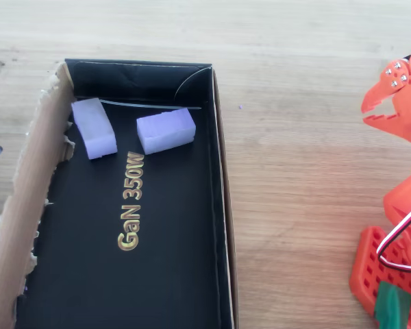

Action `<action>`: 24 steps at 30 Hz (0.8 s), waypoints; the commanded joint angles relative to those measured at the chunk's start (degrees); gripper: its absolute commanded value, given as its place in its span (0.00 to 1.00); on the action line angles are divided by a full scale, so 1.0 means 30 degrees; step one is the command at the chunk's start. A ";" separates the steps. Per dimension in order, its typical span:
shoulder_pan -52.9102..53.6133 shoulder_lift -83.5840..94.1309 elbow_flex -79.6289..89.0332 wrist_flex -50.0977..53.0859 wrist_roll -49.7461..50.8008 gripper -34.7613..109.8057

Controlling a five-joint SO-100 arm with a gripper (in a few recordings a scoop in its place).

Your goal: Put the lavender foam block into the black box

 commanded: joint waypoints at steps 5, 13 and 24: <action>-0.0176 0.0205 0.0088 0.0732 -0.0029 0.24; -0.0850 0.0205 0.0088 0.0762 -0.0352 0.24; -0.1699 0.0205 0.0088 0.0762 -0.0381 0.24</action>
